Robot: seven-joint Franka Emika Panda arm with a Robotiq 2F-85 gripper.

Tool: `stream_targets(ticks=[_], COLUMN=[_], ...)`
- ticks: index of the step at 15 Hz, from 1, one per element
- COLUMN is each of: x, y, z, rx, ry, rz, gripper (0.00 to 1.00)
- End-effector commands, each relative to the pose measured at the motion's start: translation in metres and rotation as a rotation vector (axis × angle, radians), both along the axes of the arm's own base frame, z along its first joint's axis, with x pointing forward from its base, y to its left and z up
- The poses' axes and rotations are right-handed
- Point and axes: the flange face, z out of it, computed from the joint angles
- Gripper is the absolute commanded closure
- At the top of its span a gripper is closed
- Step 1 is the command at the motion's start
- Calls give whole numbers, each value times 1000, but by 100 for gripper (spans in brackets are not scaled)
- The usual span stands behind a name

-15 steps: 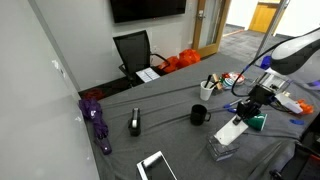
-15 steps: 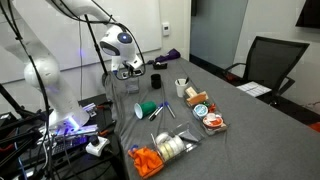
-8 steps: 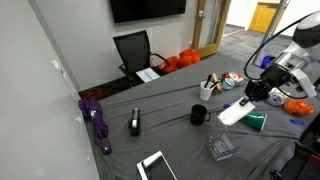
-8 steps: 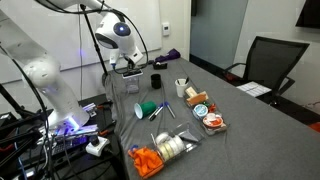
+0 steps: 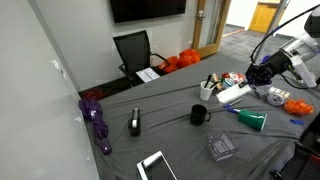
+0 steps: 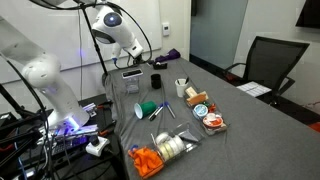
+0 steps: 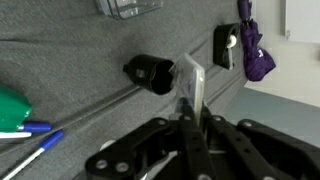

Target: Remove the white object from the clear case on the left and put it on the table

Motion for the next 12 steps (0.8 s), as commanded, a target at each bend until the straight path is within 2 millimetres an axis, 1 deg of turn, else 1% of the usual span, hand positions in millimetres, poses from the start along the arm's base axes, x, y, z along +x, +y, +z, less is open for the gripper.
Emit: stream_targets(ticks=[1, 3, 7, 9, 12], x=[7, 14, 41, 58, 84], y=[-3, -3, 4, 9, 19], z=[7, 10, 12, 9, -4], rx=[-25, -25, -30, -35, -27], ry=[-24, -54, -100, -106, -86], rz=[-121, -217, -420, -488, -531], gripper=[98, 98, 98, 98, 98])
